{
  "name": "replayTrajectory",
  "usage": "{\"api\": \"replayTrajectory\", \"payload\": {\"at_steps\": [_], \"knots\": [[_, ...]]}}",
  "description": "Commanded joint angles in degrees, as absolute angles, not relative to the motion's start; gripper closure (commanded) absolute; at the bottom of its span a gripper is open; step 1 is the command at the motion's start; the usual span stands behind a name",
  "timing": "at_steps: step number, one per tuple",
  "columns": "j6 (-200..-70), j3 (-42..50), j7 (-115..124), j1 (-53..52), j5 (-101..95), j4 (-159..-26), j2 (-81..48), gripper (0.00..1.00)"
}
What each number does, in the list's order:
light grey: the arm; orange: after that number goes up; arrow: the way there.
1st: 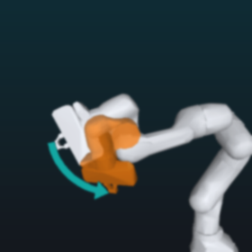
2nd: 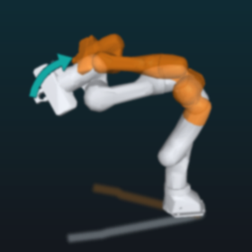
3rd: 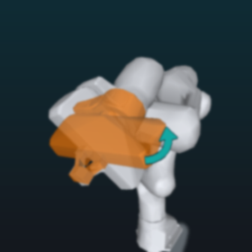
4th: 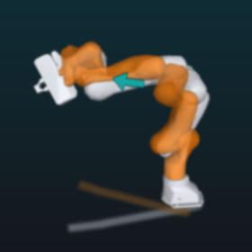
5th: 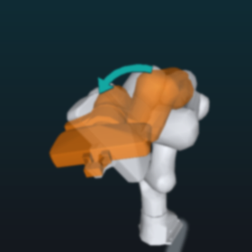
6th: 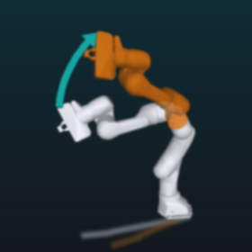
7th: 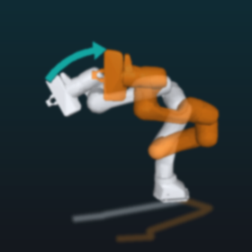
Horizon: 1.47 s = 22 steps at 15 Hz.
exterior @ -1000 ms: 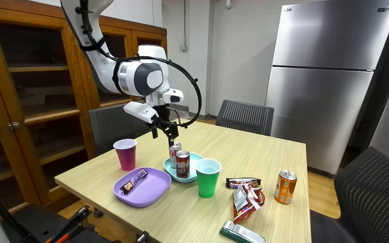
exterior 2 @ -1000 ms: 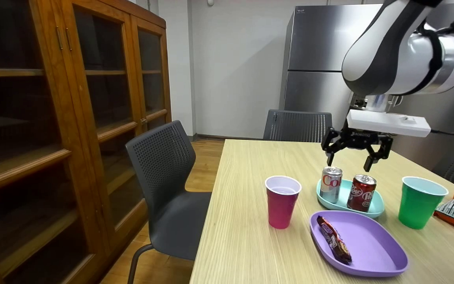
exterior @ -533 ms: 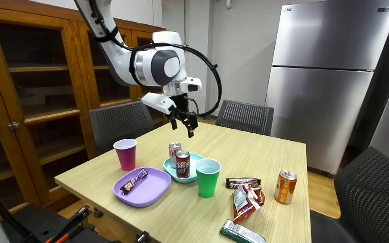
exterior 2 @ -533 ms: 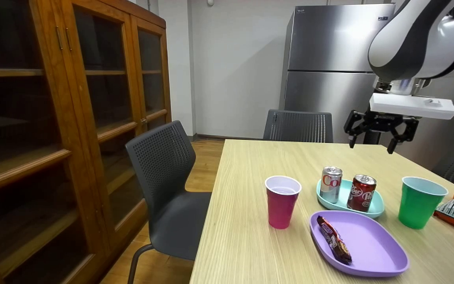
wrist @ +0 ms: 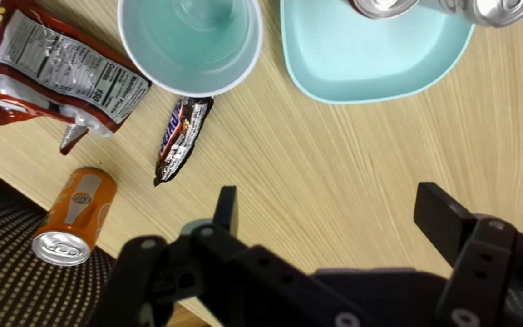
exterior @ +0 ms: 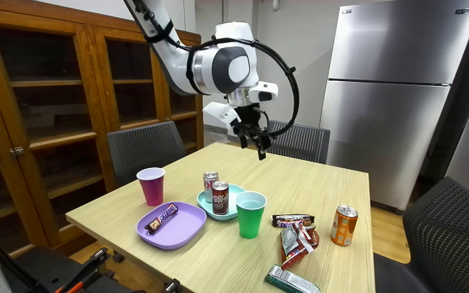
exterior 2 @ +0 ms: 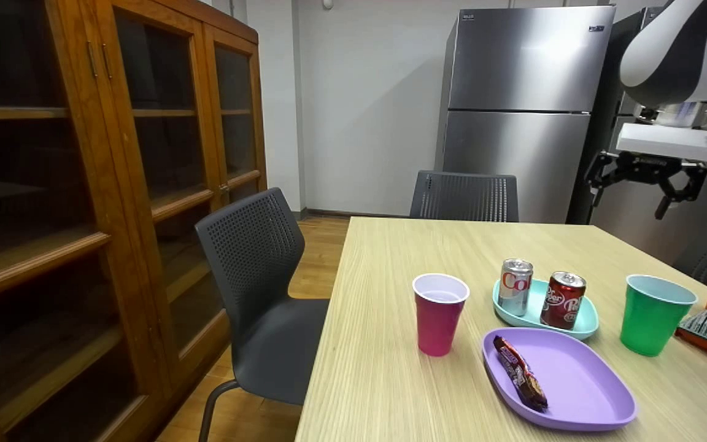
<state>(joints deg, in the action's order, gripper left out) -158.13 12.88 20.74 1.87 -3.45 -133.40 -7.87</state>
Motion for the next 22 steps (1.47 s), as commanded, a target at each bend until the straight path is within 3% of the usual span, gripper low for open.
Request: {"api": "replayTrajectory", "payload": {"at_steps": [1, 11, 22], "knots": [[-155.3, 13.2, 23.4, 3.8, -3.0, -130.0, -9.6, 0.00], [-157.0, 13.1, 21.5, 4.9, -2.4, -130.2, -10.3, 0.00], [-149.4, 12.4, 18.1, 11.0, 8.3, -113.5, -25.0, 0.00]]}}
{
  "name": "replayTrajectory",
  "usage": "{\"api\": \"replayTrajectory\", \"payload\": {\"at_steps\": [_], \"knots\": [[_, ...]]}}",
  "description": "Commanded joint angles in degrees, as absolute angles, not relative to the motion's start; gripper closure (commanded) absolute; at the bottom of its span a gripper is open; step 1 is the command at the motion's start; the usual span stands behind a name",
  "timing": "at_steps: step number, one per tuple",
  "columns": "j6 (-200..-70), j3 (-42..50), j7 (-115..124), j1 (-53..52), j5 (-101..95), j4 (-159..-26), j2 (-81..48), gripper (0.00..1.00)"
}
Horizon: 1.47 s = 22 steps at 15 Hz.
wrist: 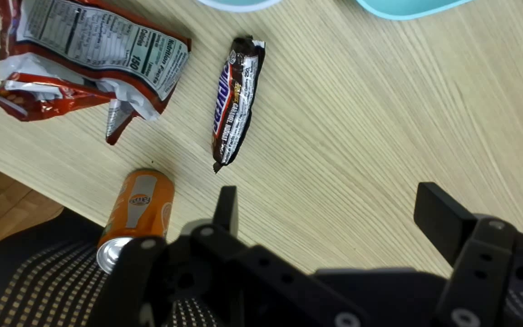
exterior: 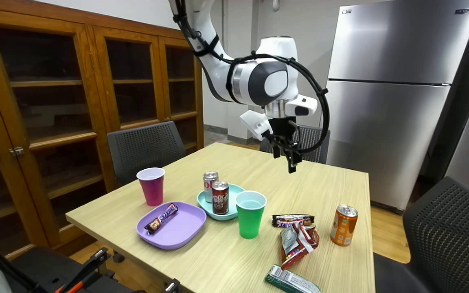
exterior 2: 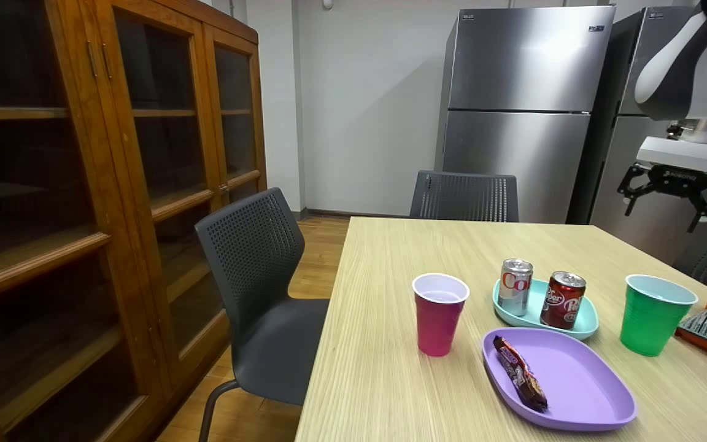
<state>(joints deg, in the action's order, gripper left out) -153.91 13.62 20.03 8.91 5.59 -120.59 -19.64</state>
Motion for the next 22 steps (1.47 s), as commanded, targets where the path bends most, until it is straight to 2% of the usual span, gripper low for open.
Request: {"api": "replayTrajectory", "payload": {"at_steps": [1, 10, 22], "knots": [[-148.7, 12.3, 18.0, 11.3, 8.9, -111.8, -26.7, 0.00], [-141.9, 12.7, 19.6, 12.5, 9.9, -99.5, -38.6, 0.00], [-141.8, 15.6, 21.1, 11.4, 8.1, -98.6, -43.7, 0.00]]}}
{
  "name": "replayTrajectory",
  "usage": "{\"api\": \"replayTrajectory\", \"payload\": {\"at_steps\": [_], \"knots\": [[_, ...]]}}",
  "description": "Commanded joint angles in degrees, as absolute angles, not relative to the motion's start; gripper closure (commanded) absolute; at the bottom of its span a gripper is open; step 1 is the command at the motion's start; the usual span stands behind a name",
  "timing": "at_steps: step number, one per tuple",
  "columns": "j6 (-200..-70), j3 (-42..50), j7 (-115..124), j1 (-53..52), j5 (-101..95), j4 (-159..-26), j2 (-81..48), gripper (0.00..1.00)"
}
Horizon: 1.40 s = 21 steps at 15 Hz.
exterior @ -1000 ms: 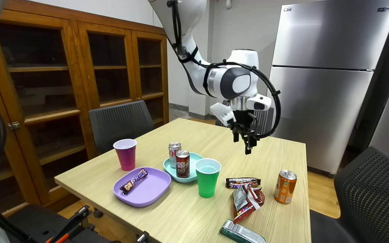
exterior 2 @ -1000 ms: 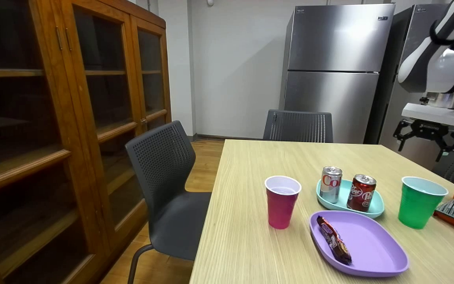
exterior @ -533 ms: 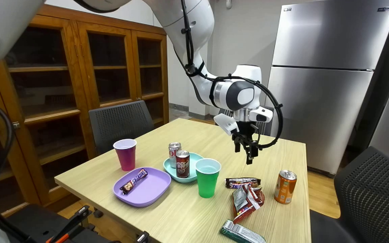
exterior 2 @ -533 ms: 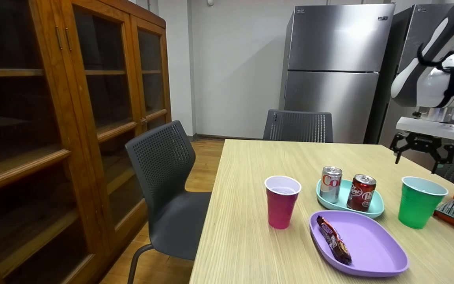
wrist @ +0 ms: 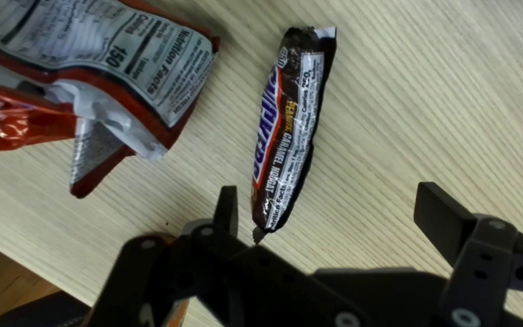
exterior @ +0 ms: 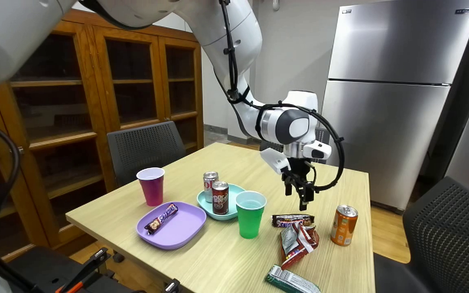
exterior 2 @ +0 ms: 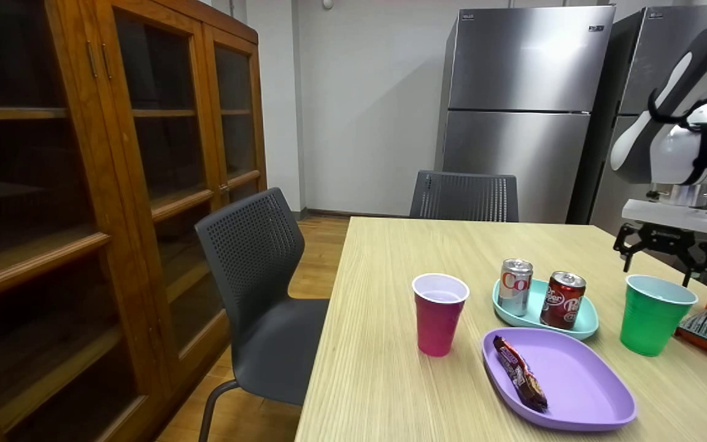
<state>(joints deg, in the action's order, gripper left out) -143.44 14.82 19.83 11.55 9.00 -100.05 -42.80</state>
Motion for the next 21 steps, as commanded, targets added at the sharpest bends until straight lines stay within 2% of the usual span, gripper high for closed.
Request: {"api": "replayTrajectory", "payload": {"at_steps": [1, 17, 18, 19, 21], "knots": [[-141.8, 15.8, 21.2, 11.3, 8.0, -98.7, -43.8, 0.00], [-143.3, 16.2, 21.4, 10.8, 8.1, -99.2, -46.9, 0.00], [-143.7, 16.0, 21.1, 10.9, 8.2, -99.3, -46.9, 0.25], [-143.8, 16.0, 21.0, 10.9, 8.2, -99.3, -47.0, 0.26], [-144.0, 15.9, 20.8, 11.0, 8.2, -99.3, -46.9, 0.42]]}}
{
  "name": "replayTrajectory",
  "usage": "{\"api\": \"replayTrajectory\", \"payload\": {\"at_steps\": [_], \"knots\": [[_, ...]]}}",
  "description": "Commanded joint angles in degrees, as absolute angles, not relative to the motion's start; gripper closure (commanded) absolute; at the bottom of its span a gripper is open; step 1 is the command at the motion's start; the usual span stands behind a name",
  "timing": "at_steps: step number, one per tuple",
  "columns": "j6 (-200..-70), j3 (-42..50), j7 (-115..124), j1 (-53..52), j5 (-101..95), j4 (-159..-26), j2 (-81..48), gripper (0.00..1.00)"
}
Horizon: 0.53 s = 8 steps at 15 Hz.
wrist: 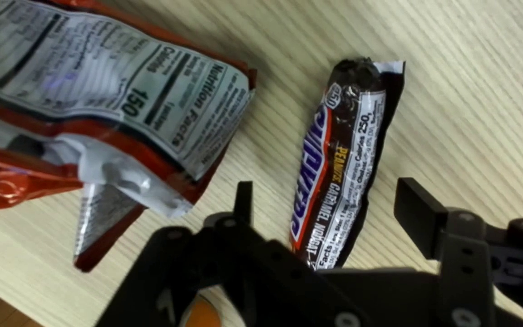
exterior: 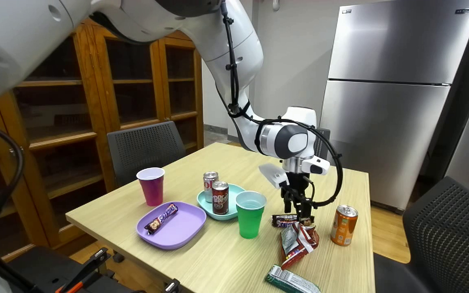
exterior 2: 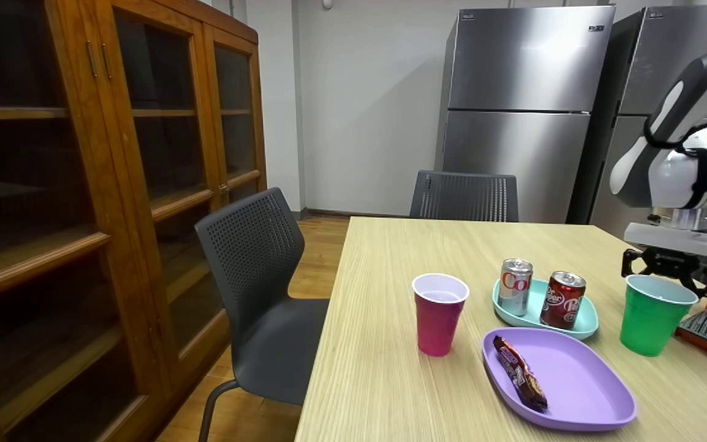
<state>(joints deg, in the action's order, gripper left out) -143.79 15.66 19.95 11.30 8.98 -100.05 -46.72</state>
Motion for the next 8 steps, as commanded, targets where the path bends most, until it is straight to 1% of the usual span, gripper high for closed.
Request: {"api": "replayTrajectory", "payload": {"at_steps": [1, 6, 7, 8], "knots": [[-143.9, 15.9, 20.8, 10.9, 8.2, -99.3, -47.0, 0.49], [-143.7, 16.0, 20.9, 10.9, 8.1, -99.2, -47.0, 0.89], [-143.6, 16.0, 20.8, 11.0, 8.2, -99.2, -47.0, 0.95], [-143.6, 16.0, 20.8, 11.0, 8.2, -99.2, -47.0, 1.00]]}}
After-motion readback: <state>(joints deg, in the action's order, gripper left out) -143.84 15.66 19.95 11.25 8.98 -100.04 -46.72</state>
